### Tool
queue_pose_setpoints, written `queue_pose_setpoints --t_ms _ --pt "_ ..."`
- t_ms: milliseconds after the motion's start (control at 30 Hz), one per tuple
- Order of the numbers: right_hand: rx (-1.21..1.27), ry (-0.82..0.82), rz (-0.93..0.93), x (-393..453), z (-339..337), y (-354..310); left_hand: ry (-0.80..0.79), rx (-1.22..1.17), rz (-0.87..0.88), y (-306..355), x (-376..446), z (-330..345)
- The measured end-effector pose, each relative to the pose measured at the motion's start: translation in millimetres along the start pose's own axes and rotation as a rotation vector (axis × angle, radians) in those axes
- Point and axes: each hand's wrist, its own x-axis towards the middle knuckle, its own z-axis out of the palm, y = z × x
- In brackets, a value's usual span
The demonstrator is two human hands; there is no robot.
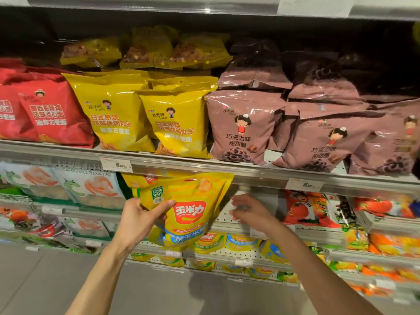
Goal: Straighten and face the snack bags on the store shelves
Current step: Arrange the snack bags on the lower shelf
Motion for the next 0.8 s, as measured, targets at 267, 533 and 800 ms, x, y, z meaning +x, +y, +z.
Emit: queue_pose_setpoints --t_ms 267,533,800 --pt "0.096 -0.155 -0.069 -39 -47 1 -0.189 -0.043 -0.029 19 1 89" --pt "0.157 0.168 -0.181 -55 -80 17 -0.346 -0.046 -0.007 33 -6 132" --pt "0.128 0.300 -0.176 -41 -85 35 -0.218 -0.116 -0.003 11 -1 159"
